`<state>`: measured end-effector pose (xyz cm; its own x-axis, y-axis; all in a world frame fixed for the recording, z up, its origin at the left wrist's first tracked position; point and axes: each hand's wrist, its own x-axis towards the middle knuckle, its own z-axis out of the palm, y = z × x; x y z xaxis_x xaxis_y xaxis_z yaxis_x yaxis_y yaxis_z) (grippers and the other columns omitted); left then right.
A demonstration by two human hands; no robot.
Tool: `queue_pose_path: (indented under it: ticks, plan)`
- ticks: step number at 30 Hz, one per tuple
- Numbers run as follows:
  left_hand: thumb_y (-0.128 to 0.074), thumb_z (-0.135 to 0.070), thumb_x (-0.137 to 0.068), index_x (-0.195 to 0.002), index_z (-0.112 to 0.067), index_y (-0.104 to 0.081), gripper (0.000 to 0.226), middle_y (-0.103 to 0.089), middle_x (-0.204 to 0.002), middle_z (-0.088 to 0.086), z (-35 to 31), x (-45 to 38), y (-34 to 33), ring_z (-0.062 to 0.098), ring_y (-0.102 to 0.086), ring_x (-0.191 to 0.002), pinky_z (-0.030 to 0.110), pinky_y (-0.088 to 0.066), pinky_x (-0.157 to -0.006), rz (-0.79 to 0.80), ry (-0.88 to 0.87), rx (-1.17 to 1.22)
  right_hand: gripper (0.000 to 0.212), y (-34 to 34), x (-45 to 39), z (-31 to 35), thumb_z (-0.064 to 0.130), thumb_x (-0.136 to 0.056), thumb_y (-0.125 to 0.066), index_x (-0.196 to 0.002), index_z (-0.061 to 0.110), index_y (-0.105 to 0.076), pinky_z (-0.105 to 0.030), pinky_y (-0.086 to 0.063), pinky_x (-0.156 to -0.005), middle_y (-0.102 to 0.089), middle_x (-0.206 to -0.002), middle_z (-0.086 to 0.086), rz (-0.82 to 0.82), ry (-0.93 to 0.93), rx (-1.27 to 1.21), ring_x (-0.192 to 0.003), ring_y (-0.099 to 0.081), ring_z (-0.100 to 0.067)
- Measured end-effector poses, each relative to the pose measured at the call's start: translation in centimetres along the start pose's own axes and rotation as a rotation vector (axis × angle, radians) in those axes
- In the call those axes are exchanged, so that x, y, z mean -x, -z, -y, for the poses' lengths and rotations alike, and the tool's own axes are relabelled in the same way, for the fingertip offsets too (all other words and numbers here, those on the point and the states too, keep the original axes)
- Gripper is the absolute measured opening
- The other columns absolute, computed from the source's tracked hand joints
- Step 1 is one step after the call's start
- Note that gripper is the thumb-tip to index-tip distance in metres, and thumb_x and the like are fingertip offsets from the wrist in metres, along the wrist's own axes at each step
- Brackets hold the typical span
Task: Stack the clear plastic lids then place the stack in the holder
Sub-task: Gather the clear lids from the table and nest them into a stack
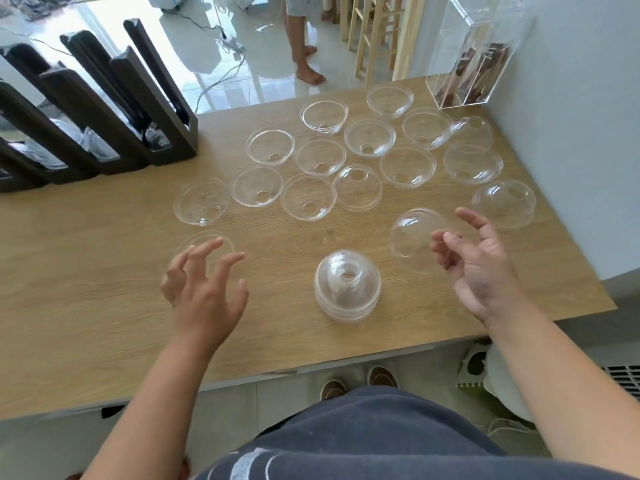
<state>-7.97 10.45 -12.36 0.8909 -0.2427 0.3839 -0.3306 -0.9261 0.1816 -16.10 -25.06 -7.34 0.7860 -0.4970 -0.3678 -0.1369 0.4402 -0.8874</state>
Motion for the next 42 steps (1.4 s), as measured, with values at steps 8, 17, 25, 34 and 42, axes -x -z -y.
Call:
queue_pose_path:
  ticks: [8, 17, 25, 34, 42]
  plan:
    - [-0.07, -0.021, -0.082, -0.134, -0.031, -0.043, 0.06, -0.07, -0.093, -0.011, 0.1, 1.0, 0.8, 0.027, -0.047, -0.128, 0.05, -0.013, -0.105, 0.088, 0.299, 0.085, 0.017, 0.3, -1.8, -2.2, 0.015, -0.094, -0.055, -0.107, 0.026, -0.059, -0.027, -0.047, -0.075, -0.059, -0.107, -0.006, -0.064, -0.138, 0.268, -0.088, -0.055, -0.015]
    - [-0.051, -0.01, -0.099, -0.111, -0.033, -0.058, 0.027, -0.073, -0.087, -0.006, -4.4, 0.5, 3.0, 0.008, -0.062, -0.082, 0.025, -0.042, -0.074, 0.131, 1.029, 1.482, 0.089, 1.3, -2.1, -3.1, 0.052, -0.067, -0.079, -0.14, 0.038, -0.032, -0.048, -0.025, -0.112, -0.028, -0.152, 0.004, 0.065, 0.231, 1.226, -0.138, -0.023, -0.028]
    - [-0.058, -0.033, -0.095, -0.111, -0.026, -0.059, 0.017, -0.055, -0.124, 0.004, -3.1, 1.8, 1.5, 0.021, -0.061, -0.095, 0.028, -0.051, -0.075, 0.178, 0.96, 1.078, 0.084, 0.4, -3.1, -3.5, 0.043, -0.064, -0.083, -0.136, 0.037, -0.039, -0.043, -0.029, -0.104, -0.046, -0.139, -0.003, 0.048, 0.325, 1.189, -0.129, -0.032, -0.029]
    - [-0.082, -0.06, -0.058, -0.145, -0.036, -0.033, 0.102, -0.039, -0.143, -0.013, -1.6, 3.6, -0.3, 0.01, -0.031, -0.126, 0.031, -0.026, -0.104, 0.235, 0.403, 0.461, 0.084, -3.7, 2.7, -1.9, 0.06, -0.055, -0.081, -0.129, 0.052, -0.041, -0.026, -0.031, -0.096, -0.042, -0.128, 0.033, 0.409, 0.552, 0.956, -0.12, -0.036, -0.013]
    - [-0.086, -0.047, -0.06, -0.136, -0.037, -0.041, 0.089, -0.042, -0.129, -0.018, -2.0, 3.0, -0.1, 0.013, -0.039, -0.124, 0.033, -0.036, -0.101, 0.137, 0.435, 0.561, 0.08, -4.8, 1.6, -5.7, 0.064, -0.057, -0.071, -0.128, 0.062, -0.033, -0.038, -0.032, -0.104, -0.043, -0.133, 0.021, 0.553, 0.565, 1.123, -0.121, -0.031, -0.015]
